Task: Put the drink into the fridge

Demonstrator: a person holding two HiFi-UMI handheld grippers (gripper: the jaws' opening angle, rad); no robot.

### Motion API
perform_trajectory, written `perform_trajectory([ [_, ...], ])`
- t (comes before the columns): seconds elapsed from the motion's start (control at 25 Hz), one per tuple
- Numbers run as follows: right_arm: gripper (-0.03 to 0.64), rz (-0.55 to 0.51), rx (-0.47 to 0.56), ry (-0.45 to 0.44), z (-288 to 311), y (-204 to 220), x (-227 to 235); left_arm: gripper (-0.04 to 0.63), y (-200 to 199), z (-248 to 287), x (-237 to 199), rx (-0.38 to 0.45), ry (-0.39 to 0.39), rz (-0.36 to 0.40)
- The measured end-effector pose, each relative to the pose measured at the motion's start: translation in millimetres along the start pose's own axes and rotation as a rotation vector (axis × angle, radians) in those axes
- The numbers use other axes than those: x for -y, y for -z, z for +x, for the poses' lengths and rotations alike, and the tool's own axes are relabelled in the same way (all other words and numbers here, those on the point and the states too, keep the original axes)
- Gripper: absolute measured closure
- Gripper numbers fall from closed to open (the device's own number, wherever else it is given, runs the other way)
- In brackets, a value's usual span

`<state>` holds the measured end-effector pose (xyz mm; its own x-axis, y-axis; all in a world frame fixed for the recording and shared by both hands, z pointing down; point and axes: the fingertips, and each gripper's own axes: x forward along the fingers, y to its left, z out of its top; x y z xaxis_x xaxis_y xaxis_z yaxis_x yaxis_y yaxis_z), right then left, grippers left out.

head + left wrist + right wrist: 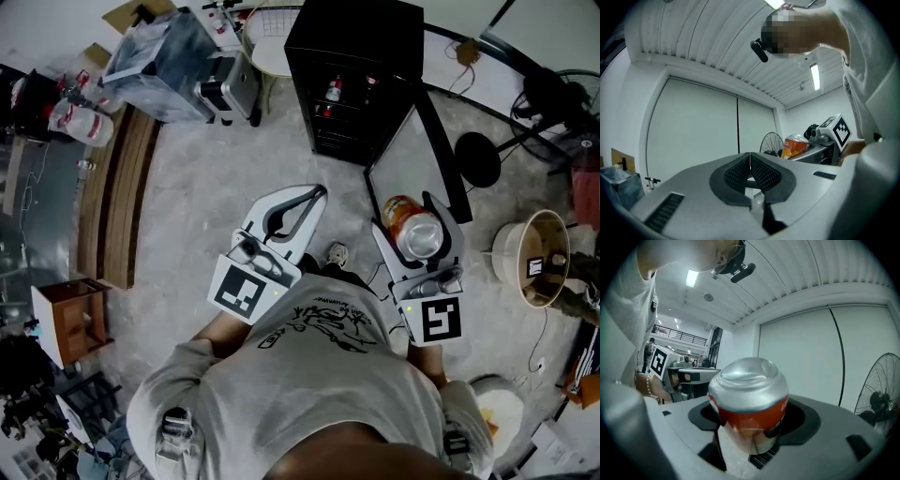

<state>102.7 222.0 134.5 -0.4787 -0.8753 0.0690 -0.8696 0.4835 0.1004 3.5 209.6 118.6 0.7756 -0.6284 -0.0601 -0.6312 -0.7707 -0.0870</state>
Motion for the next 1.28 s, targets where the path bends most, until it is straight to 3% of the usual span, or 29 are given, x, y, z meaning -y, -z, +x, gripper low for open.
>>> perform_trajectory([
  [0.6, 0.276, 0.011, -0.005, -0.023, 45, 3, 29, 0.574, 11, 36, -39, -0.01, -0.029, -0.008],
  [1.28, 0.276, -0.019, -0.024, -0.028, 194, -10, 42, 0.574, 26, 75, -185, 0.005, -0.035, -0.018],
])
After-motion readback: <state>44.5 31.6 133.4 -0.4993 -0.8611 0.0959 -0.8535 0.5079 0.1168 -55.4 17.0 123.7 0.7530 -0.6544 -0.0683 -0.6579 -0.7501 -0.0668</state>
